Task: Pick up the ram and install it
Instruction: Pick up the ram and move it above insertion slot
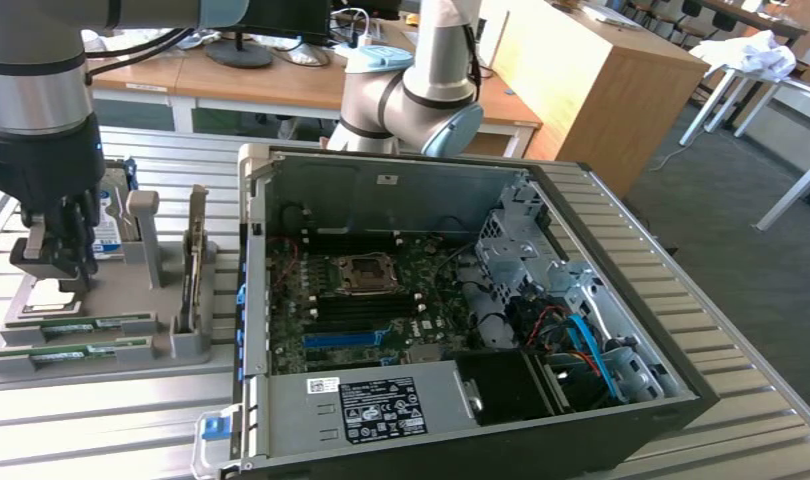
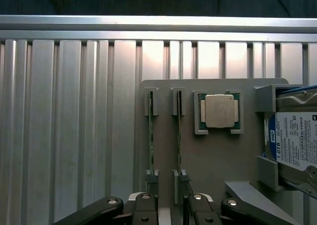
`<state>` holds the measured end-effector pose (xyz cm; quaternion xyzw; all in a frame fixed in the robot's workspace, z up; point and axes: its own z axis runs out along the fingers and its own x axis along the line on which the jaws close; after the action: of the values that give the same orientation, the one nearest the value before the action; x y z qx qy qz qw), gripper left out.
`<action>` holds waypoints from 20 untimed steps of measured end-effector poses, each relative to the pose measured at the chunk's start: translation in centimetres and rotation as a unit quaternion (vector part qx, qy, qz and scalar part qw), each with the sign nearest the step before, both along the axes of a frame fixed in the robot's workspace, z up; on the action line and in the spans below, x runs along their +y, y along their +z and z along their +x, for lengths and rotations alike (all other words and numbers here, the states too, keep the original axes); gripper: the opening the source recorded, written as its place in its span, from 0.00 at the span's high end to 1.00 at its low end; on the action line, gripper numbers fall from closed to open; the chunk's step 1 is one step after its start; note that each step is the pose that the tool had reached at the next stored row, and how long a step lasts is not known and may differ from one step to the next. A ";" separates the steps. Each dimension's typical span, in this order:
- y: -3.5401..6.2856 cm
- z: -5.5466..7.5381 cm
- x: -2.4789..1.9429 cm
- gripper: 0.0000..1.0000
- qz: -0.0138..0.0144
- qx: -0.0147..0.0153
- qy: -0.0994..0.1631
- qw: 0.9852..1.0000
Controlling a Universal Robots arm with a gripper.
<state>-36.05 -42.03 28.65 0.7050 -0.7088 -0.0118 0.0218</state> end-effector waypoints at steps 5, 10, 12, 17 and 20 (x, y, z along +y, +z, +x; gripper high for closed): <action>-0.01 0.0 -0.01 0.70 0.000 0.000 0.000 1.000; -0.25 0.0 -0.02 0.70 0.000 -0.001 0.000 1.000; -0.35 0.0 -0.01 0.70 0.000 -0.001 0.000 1.000; -0.61 0.0 -0.01 0.70 0.000 -0.001 0.000 1.000; -0.74 0.0 -0.01 0.70 0.000 -0.001 0.000 1.000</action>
<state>-36.05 -42.04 27.90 0.7050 -0.7088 -0.0109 0.0210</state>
